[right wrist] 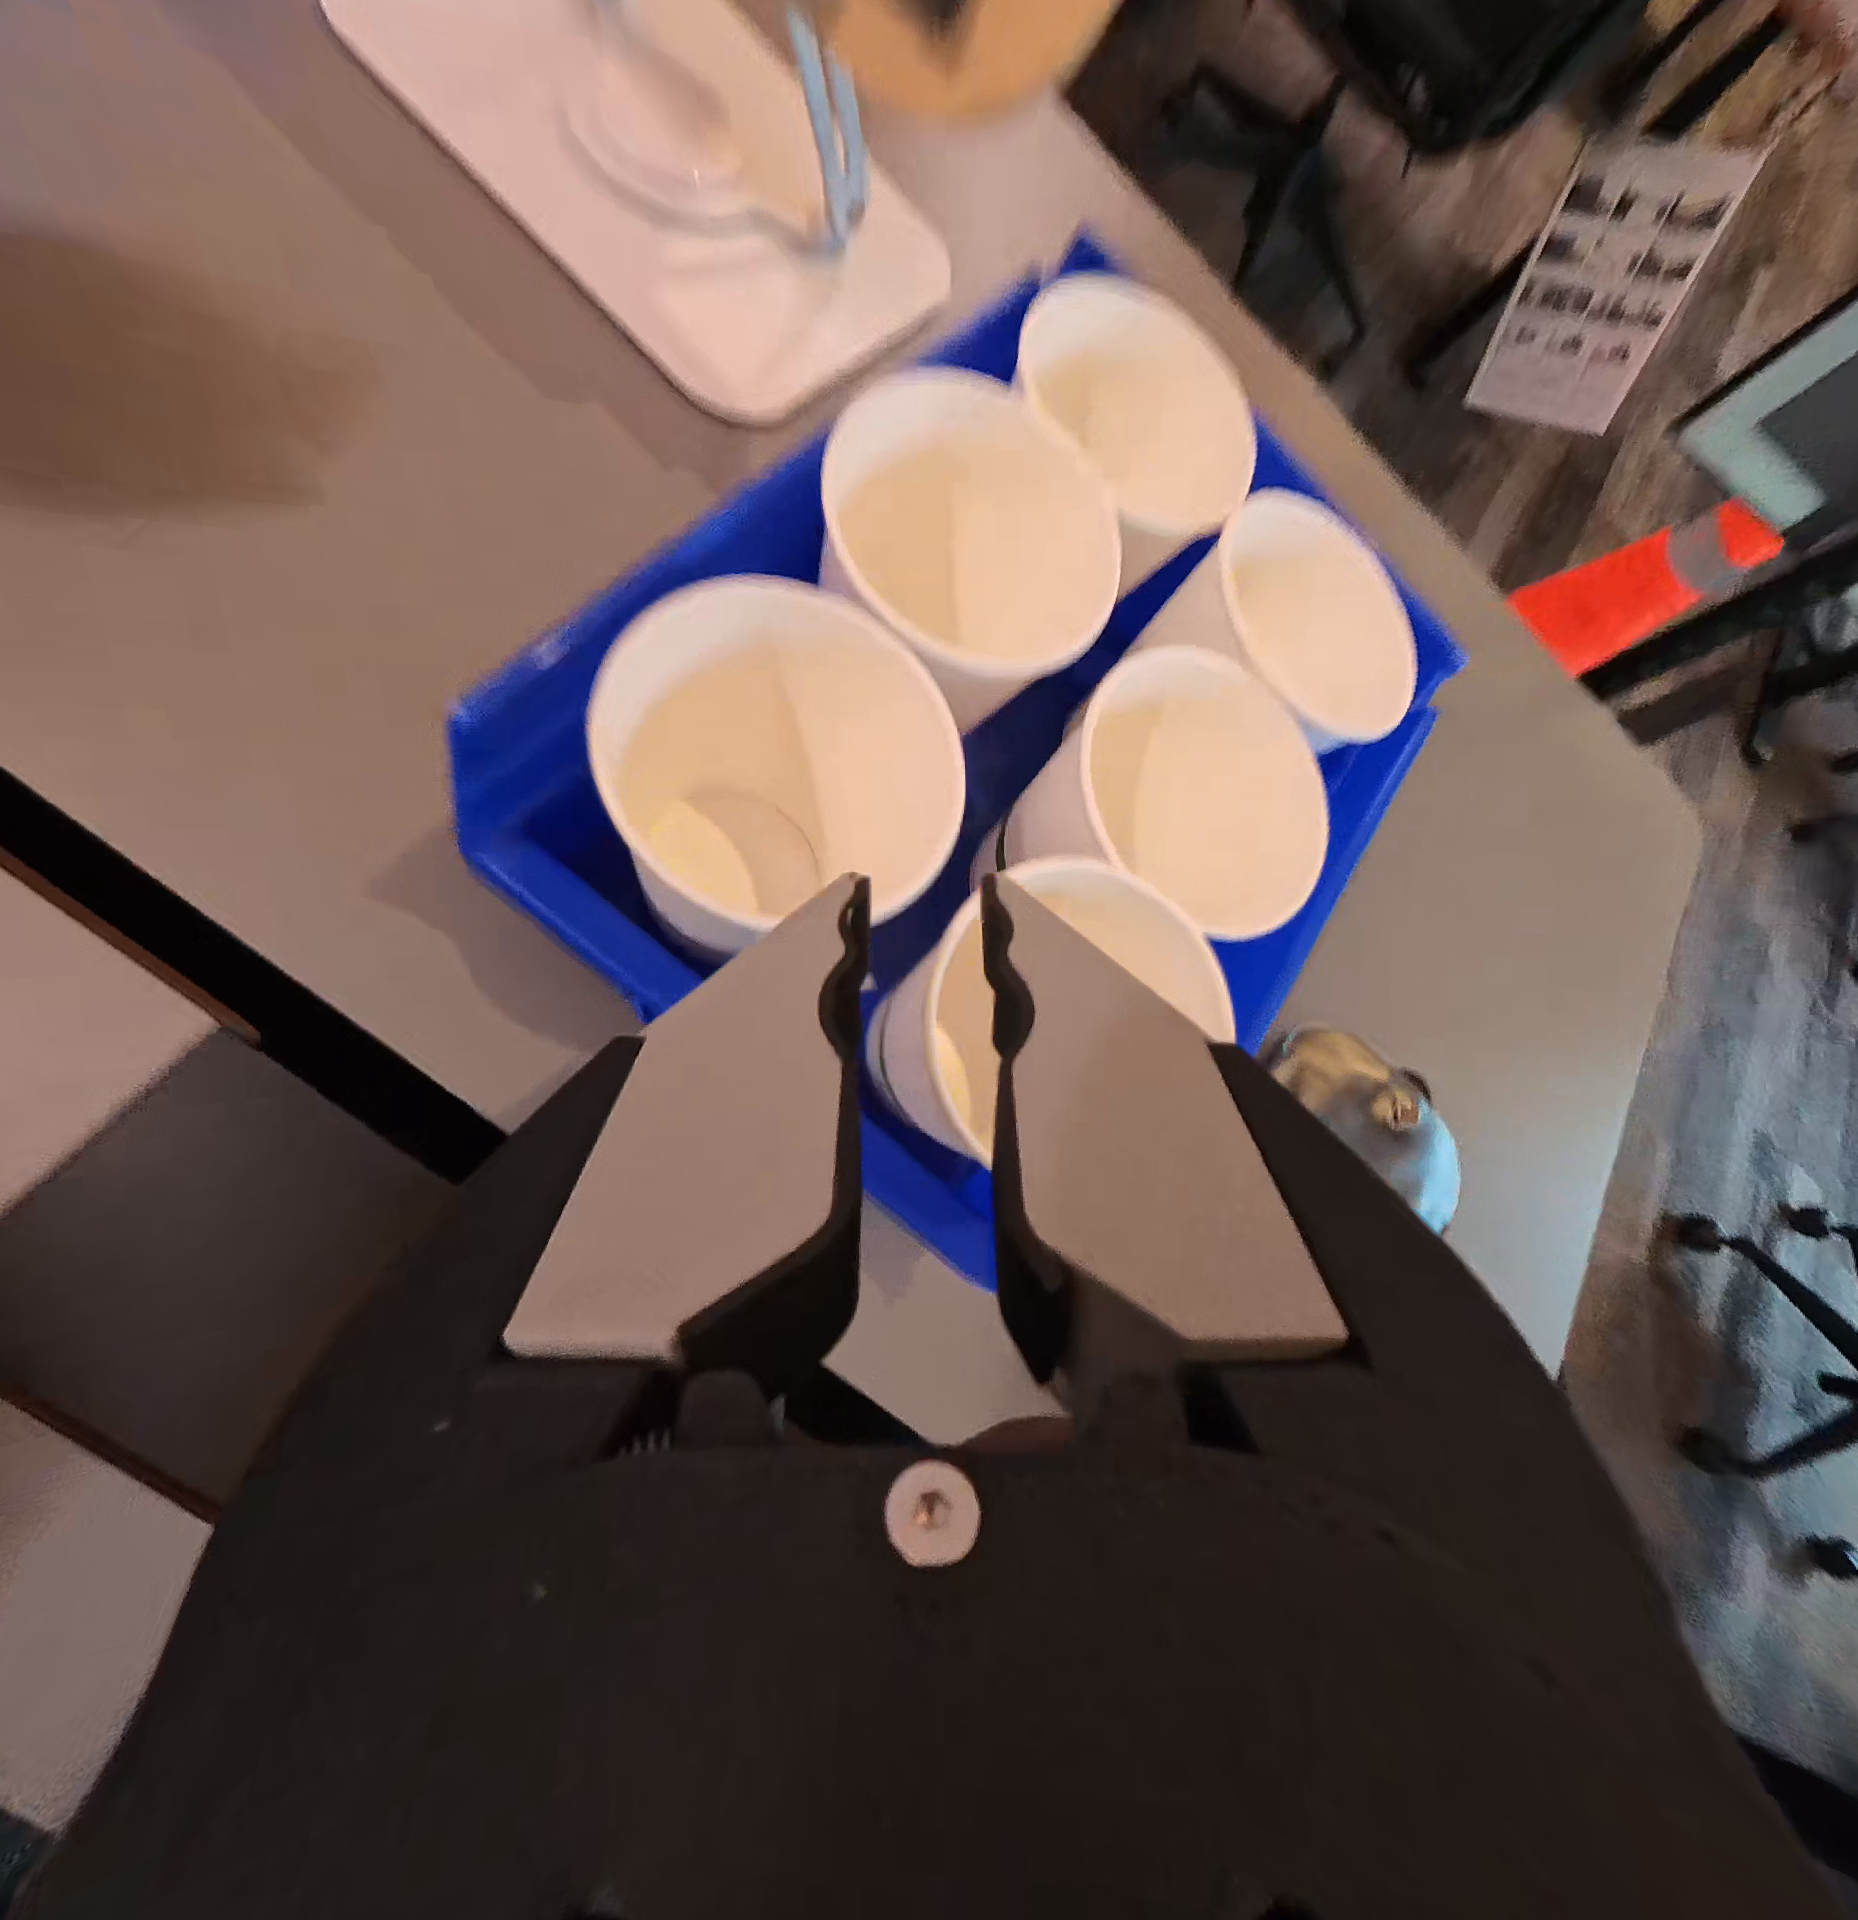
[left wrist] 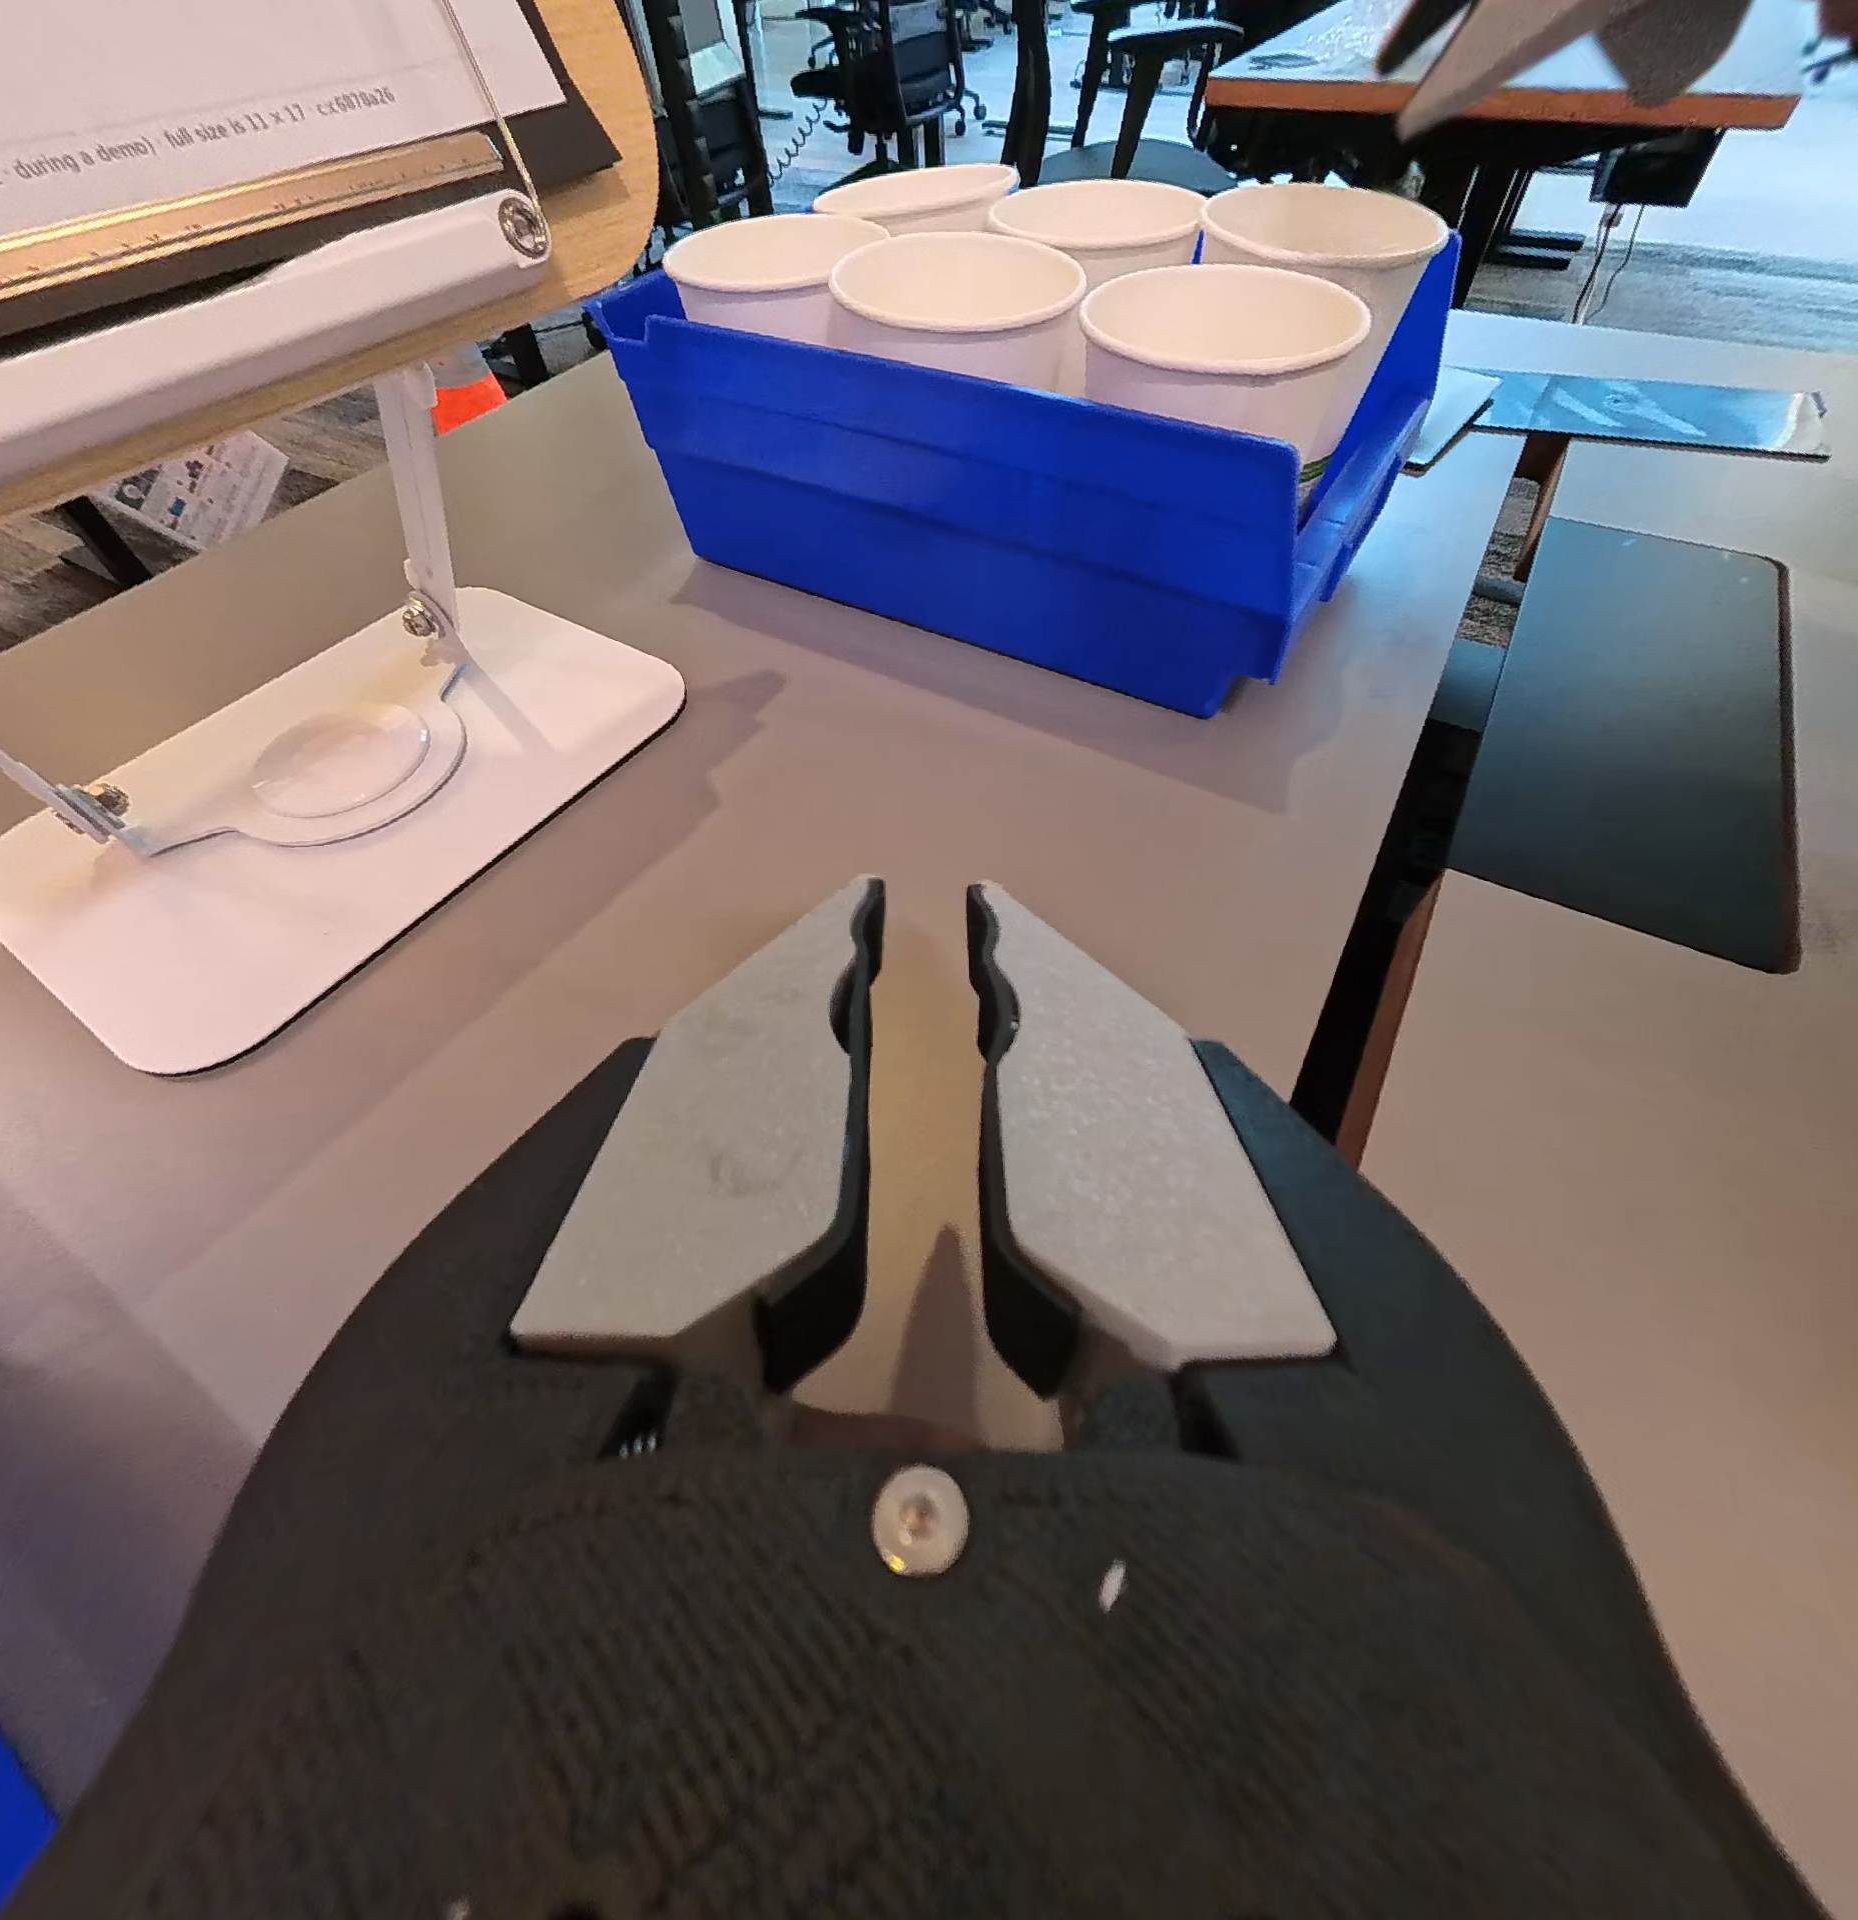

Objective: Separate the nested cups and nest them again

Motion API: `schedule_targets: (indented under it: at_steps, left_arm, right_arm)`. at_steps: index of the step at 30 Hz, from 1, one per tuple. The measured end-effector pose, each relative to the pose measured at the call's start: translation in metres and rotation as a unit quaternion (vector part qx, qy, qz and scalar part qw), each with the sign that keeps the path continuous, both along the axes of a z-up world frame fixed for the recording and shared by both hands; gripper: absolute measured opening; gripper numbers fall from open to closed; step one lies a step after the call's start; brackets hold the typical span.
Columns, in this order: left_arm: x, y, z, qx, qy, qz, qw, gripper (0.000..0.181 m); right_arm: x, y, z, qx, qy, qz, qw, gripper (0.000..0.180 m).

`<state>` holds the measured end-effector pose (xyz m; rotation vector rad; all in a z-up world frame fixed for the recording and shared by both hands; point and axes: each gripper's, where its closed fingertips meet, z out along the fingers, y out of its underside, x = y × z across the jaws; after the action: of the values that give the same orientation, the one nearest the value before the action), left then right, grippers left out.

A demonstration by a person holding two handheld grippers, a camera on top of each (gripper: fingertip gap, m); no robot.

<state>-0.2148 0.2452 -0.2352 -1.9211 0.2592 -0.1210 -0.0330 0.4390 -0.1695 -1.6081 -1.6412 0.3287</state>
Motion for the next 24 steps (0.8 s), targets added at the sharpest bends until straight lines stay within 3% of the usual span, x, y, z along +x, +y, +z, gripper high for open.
schedule_targets:
  at_steps: [6,10,15,19,24]
  left_arm:
    - [-0.005,0.001,-0.002,-0.001,0.001,0.012,1.0,0.016]
    - [-0.01,0.003,-0.005,-0.002,0.002,0.028,1.0,0.02]
    - [-0.021,0.007,-0.005,-0.004,-0.014,0.068,0.998,0.038]
    - [-0.03,0.008,-0.007,-0.003,-0.009,0.09,0.996,0.038]
    - [-0.039,0.007,-0.008,-0.006,-0.021,0.108,0.994,0.039]
  right_arm:
    - [-0.042,-0.058,0.063,-0.013,0.174,0.06,0.983,0.023]
    - [-0.078,-0.118,0.077,-0.059,0.273,0.121,0.953,0.024]
    - [-0.143,-0.152,0.028,-0.09,0.267,0.122,0.952,0.036]
    - [-0.191,-0.153,-0.024,-0.097,0.222,0.102,0.965,0.056]
    - [-0.217,-0.144,-0.057,-0.106,0.211,0.093,0.967,0.056]
